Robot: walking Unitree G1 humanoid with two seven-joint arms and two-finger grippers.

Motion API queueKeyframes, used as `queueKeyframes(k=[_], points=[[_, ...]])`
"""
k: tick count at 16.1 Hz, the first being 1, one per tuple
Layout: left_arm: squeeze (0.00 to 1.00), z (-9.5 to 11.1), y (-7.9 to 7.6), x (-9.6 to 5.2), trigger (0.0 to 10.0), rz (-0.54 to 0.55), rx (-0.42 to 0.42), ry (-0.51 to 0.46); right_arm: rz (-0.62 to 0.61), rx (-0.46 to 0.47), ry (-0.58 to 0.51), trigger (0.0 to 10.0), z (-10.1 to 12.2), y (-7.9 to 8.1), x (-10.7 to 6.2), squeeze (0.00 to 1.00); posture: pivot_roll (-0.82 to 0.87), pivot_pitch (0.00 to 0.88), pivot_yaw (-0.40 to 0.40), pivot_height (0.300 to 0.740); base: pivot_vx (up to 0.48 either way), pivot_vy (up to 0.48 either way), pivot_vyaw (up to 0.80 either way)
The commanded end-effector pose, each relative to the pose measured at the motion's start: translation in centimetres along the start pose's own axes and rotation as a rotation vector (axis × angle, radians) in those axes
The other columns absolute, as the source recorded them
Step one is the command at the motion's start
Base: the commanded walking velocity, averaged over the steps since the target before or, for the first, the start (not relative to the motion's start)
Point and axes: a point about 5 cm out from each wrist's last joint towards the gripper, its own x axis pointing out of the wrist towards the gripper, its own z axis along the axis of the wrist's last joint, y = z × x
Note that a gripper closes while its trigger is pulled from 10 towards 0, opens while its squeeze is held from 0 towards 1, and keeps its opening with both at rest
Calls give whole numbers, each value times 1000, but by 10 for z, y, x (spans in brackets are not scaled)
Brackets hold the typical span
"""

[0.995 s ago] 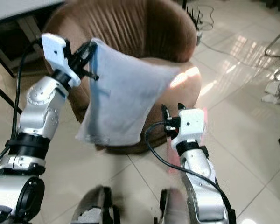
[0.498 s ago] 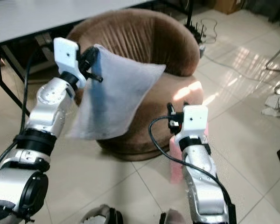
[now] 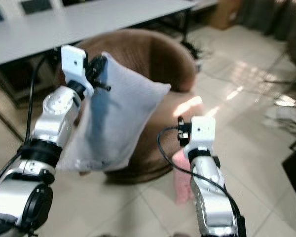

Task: Move the pillow to the sofa from floor

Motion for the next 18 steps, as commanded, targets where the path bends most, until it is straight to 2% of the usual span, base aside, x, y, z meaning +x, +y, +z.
queueKeyframes(k=[1, 18], points=[[0, 12, 2, 3, 10000, 9, 14, -60, 9, 6, -3, 10000, 1, 2, 2, 0, -99, 0, 91, 740, 439, 0, 0], [0, 7, 2, -1, 10000, 6, 35, -49, 79, -29, -9, 10000, 2, 8, 3, 0, -100, 8, 83, 740, 448, 0, 0]])
